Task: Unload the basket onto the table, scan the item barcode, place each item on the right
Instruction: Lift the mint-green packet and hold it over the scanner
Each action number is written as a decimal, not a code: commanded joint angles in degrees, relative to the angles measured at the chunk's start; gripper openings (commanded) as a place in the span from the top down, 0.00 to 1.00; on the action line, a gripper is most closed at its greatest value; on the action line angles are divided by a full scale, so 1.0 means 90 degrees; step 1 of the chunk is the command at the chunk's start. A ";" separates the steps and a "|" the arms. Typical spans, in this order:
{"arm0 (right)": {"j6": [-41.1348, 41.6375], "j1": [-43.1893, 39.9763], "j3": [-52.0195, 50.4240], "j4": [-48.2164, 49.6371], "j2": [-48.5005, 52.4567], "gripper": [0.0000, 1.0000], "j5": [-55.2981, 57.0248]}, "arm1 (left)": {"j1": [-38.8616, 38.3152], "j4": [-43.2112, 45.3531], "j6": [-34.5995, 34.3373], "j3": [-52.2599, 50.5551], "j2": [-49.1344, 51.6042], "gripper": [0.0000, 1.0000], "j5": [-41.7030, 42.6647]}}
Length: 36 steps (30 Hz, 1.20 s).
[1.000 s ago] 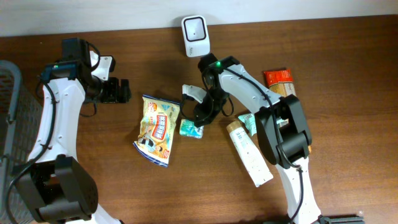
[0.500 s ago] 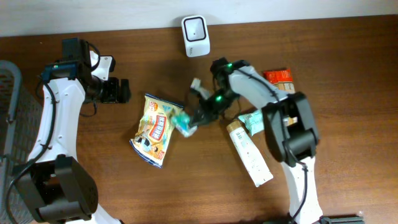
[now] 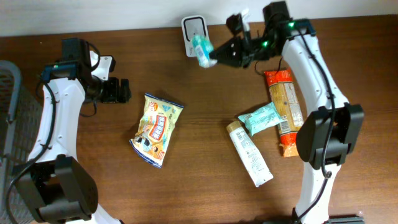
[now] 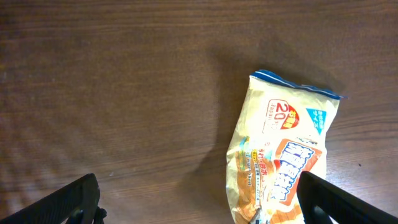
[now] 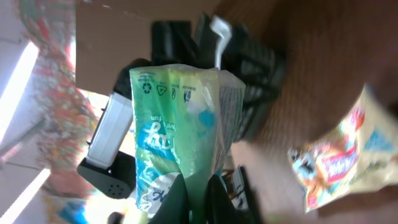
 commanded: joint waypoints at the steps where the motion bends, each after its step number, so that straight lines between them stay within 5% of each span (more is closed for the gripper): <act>1: 0.0141 -0.0129 0.0415 0.0408 -0.0180 0.96 -0.0189 | -0.0012 0.0015 -0.0056 0.0029 0.0019 0.01 0.0049; 4: 0.0126 -0.0092 0.0415 0.0692 -0.0180 0.96 0.1190 | -0.0012 0.0015 -0.0058 0.0029 0.0019 0.01 0.0049; 8: -0.0036 0.0629 0.0413 0.1843 -0.0141 0.96 0.8024 | -0.0012 0.0015 -0.0056 0.0029 0.0019 0.01 0.0049; 12: -0.2205 0.1503 0.0391 0.4279 0.0316 0.96 1.1111 | -0.0012 0.0015 -0.0056 0.0029 0.0019 0.01 0.0049; 16: -0.3832 0.1630 0.0391 0.6093 0.1231 0.96 1.1256 | -0.0012 0.0017 -0.0056 0.0029 0.0019 0.01 0.0049; 18: -0.4753 0.1661 0.0389 0.6309 0.1758 0.96 1.1220 | -0.0012 0.0015 -0.0056 0.0029 0.0019 0.01 0.0049; 21: -0.4937 0.1831 0.0381 0.6351 0.2033 0.96 1.1217 | -0.0012 0.0015 -0.0058 0.0029 0.0019 0.01 0.0049; 30: -0.4806 0.1996 0.0342 0.6176 0.2038 0.96 1.1213 | -0.0012 0.0017 -0.0058 0.0029 0.0019 0.01 0.0049; 36: -0.2373 0.1911 0.0345 0.3961 0.0316 0.96 0.9889 | -0.0012 0.0015 -0.0058 0.0029 0.0019 0.01 0.0049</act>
